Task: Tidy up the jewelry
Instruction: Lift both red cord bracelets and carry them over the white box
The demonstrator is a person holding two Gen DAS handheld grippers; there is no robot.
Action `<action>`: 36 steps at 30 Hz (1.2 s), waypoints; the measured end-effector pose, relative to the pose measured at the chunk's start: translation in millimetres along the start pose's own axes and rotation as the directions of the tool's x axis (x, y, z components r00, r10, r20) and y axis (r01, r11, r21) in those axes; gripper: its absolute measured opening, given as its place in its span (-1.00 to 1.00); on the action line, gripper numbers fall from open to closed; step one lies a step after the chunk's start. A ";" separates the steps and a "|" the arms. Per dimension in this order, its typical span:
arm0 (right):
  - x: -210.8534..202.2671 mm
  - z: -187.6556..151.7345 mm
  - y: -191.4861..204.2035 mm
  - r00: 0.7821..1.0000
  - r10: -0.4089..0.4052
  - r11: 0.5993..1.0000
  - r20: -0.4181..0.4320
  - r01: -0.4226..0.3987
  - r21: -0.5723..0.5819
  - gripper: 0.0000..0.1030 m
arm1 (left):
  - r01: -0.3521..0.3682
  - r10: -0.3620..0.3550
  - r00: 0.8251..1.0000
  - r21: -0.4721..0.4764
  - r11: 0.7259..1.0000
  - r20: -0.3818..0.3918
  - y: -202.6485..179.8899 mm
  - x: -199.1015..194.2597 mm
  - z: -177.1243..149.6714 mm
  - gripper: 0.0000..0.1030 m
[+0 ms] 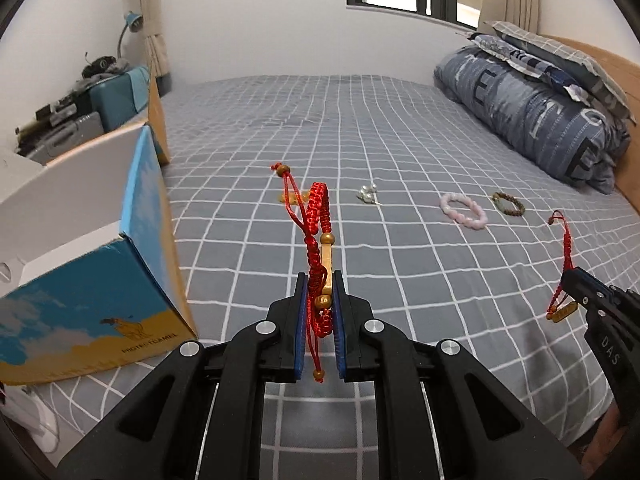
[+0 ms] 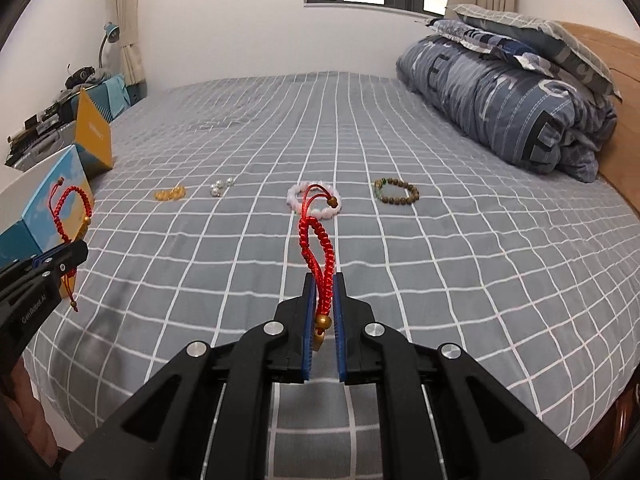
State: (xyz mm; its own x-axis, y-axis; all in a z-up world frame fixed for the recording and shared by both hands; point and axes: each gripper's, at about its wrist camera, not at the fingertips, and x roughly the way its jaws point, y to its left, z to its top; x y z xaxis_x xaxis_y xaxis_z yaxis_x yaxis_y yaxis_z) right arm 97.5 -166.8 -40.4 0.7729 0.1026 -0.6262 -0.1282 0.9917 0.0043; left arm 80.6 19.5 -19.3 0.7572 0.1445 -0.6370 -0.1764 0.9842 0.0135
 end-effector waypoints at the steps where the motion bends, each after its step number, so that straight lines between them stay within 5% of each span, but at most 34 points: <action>1: 0.9 0.6 0.7 1.000 -0.003 1.000 0.002 0.003 0.000 -0.85 | -0.002 0.002 1.000 -0.002 1.000 0.000 0.6 0.9 0.7 -0.79; 19: 18.5 24.1 25.3 1.000 -0.008 1.000 -0.004 0.008 -0.020 -0.85 | -0.015 0.015 1.000 -0.014 1.000 -0.026 16.5 10.2 18.3 -0.79; 36: -7.9 95.1 97.2 0.998 0.064 0.995 0.025 -0.062 -0.074 -0.85 | -0.058 0.059 0.998 -0.064 0.996 0.019 77.7 -41.6 70.2 -0.79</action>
State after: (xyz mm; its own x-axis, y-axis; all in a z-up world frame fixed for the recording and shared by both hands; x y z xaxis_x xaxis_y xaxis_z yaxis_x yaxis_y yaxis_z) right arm 138.0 -63.9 39.2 0.7782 0.1679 -0.6051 -0.2216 0.9750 -0.0144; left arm 79.6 97.2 62.3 0.7572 0.2040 -0.6205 -0.2594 0.9658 0.0010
